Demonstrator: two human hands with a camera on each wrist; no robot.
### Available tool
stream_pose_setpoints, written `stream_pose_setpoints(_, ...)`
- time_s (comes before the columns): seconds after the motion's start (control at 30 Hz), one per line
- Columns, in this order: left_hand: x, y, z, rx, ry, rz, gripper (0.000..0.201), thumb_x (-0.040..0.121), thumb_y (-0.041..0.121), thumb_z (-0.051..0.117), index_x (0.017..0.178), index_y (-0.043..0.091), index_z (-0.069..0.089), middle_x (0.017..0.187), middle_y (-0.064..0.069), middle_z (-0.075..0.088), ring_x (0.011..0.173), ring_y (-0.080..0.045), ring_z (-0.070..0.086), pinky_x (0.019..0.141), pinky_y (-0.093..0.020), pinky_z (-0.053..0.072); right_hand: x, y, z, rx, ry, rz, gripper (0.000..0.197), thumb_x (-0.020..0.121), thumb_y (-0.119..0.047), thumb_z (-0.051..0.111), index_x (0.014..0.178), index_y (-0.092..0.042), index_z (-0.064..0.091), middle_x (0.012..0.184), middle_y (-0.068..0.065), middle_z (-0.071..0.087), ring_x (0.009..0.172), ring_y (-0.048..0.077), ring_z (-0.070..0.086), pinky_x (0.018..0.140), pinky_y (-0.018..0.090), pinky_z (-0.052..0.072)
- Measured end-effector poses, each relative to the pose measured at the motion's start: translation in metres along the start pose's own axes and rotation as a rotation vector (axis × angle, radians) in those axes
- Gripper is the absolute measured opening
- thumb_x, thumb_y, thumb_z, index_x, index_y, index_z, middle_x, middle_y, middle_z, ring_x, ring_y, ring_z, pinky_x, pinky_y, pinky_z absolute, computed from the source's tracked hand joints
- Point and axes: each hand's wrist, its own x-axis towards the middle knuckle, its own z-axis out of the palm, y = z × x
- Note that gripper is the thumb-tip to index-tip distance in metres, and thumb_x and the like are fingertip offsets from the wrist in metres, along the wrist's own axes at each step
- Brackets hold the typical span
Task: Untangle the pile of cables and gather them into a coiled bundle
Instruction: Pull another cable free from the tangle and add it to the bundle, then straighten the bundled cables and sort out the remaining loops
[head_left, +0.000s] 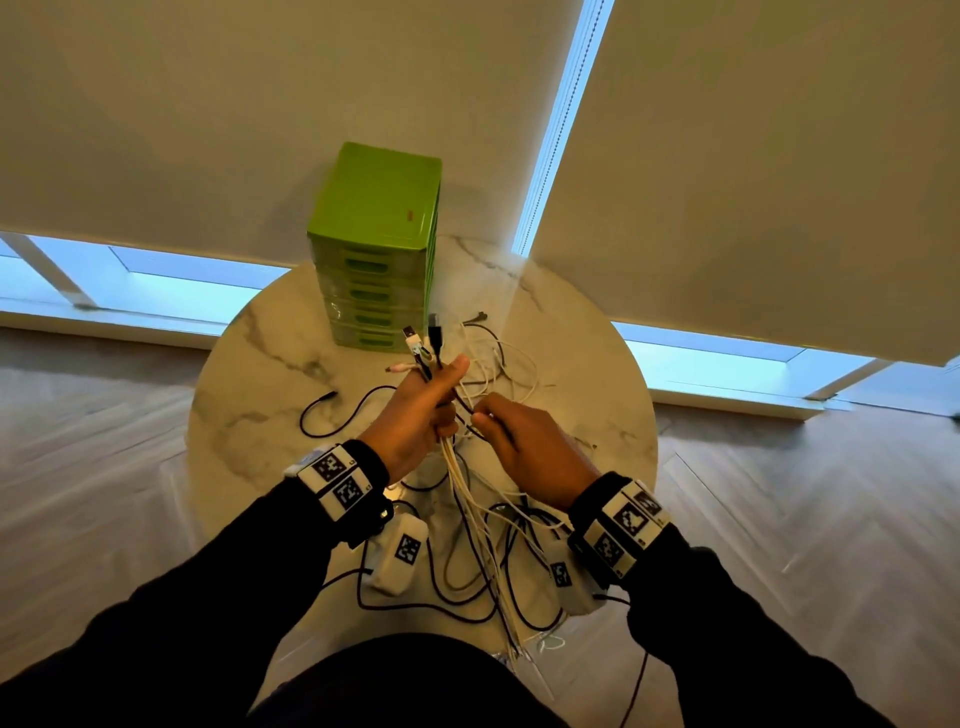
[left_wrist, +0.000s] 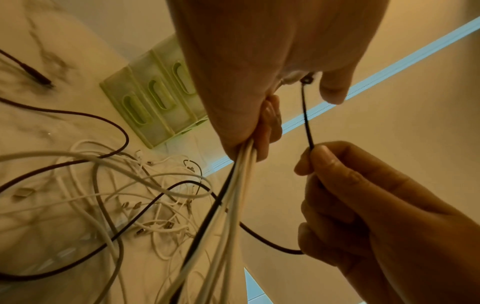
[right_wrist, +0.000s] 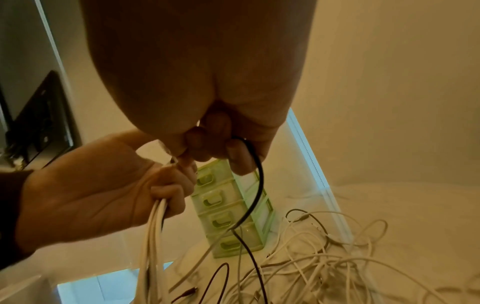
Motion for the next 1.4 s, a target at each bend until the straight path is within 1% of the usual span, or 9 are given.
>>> stream_pose_setpoints(0.23, 0.002, -0.005, -0.001, 0.056, 0.094, 0.014, 0.036, 0.104, 0.046, 0.044, 0.082, 0.017, 0.045, 0.070, 0.002, 0.042, 0.054, -0.010, 0.033, 0.053, -0.026, 0.029, -0.005, -0.005, 0.011, 0.010, -0.054, 0.022, 0.023, 0.107, -0.037, 0.040, 0.099, -0.019, 0.054, 0.080, -0.001, 0.060, 0.070, 0.018, 0.055, 0.068, 0.038, 0.045)
stream_pose_setpoints(0.47, 0.003, 0.017, -0.005, -0.122, 0.039, 0.130, 0.039, 0.094, 0.049, 0.048, 0.079, 0.014, 0.048, 0.071, 0.000, 0.049, 0.062, -0.016, 0.053, 0.063, -0.034, 0.052, -0.008, 0.017, 0.029, 0.437, -0.230, 0.124, 0.049, 0.108, -0.043, 0.034, 0.081, -0.012, 0.061, 0.075, 0.001, 0.061, 0.067, 0.006, 0.054, 0.073, 0.019, 0.045)
stream_pose_setpoints(0.7, -0.009, 0.049, -0.009, -0.071, -0.064, 0.154, 0.042, 0.104, 0.046, 0.034, 0.071, 0.021, 0.034, 0.059, 0.007, 0.022, 0.049, -0.009, 0.017, 0.049, -0.025, 0.021, 0.037, 0.034, 0.054, 0.214, -0.248, 0.037, 0.058, 0.104, -0.055, 0.024, 0.075, -0.021, 0.060, 0.079, -0.001, 0.066, 0.079, 0.016, 0.061, 0.091, 0.041, 0.044)
stream_pose_setpoints(0.8, -0.018, 0.069, -0.018, -0.074, -0.057, 0.188, 0.042, 0.107, 0.046, 0.031, 0.072, 0.022, 0.037, 0.061, 0.005, 0.015, 0.048, -0.009, 0.012, 0.049, -0.027, 0.014, 0.047, 0.042, 0.059, -0.070, -0.416, 0.011, 0.058, 0.103, -0.057, 0.012, 0.082, -0.031, 0.060, 0.091, -0.011, 0.063, 0.103, 0.012, 0.053, 0.104, 0.045, 0.023)
stream_pose_setpoints(0.9, -0.028, 0.094, -0.032, -0.097, -0.053, 0.241, 0.041, 0.106, 0.047, 0.031, 0.073, 0.023, 0.038, 0.058, 0.007, 0.016, 0.050, -0.011, 0.006, 0.049, -0.026, 0.012, 0.047, 0.066, 0.062, -0.217, -0.588, 0.087, 0.049, 0.105, -0.054, 0.013, 0.080, -0.038, 0.051, 0.087, -0.013, 0.061, 0.099, 0.009, 0.052, 0.109, 0.049, 0.019)
stream_pose_setpoints(1.07, -0.038, 0.093, -0.057, 0.097, 0.076, 0.241, 0.040, 0.106, 0.044, 0.037, 0.074, 0.020, 0.041, 0.057, 0.007, 0.021, 0.051, -0.012, 0.012, 0.055, -0.034, 0.009, 0.068, 0.073, 0.043, -0.256, -0.178, 0.244, 0.044, 0.105, -0.055, 0.030, 0.073, -0.042, 0.058, 0.075, -0.009, 0.064, 0.100, 0.022, 0.065, 0.105, 0.047, 0.035)
stream_pose_setpoints(1.2, -0.037, 0.060, -0.053, 0.247, 0.183, 0.160, 0.044, 0.106, 0.047, 0.038, 0.080, 0.015, 0.052, 0.058, 0.003, 0.040, 0.049, -0.009, 0.028, 0.051, -0.027, 0.021, 0.102, 0.027, 0.016, 0.042, 0.121, 0.252, 0.054, 0.102, -0.053, 0.044, 0.073, -0.012, 0.063, 0.067, 0.009, 0.067, 0.070, 0.021, 0.067, 0.073, 0.037, 0.048)
stream_pose_setpoints(1.3, -0.029, 0.040, -0.046, 0.264, 0.257, 0.131, 0.051, 0.105, 0.052, 0.039, 0.089, 0.011, 0.065, 0.071, -0.002, 0.058, 0.050, -0.008, 0.033, 0.053, -0.026, 0.025, 0.094, -0.028, 0.000, 0.241, 0.109, 0.072, 0.045, 0.106, -0.044, 0.042, 0.067, -0.023, 0.055, 0.061, -0.005, 0.051, 0.057, 0.006, 0.049, 0.064, 0.030, 0.040)
stream_pose_setpoints(1.4, -0.023, 0.040, -0.035, 0.131, 0.248, 0.120, 0.047, 0.105, 0.050, 0.040, 0.094, 0.017, 0.071, 0.083, -0.002, 0.067, 0.058, -0.009, 0.048, 0.055, -0.024, 0.036, 0.078, -0.059, 0.008, 0.317, -0.062, -0.035, 0.040, 0.109, -0.040, 0.033, 0.100, -0.027, 0.070, 0.076, -0.016, 0.062, 0.068, -0.011, 0.057, 0.068, 0.016, 0.043)
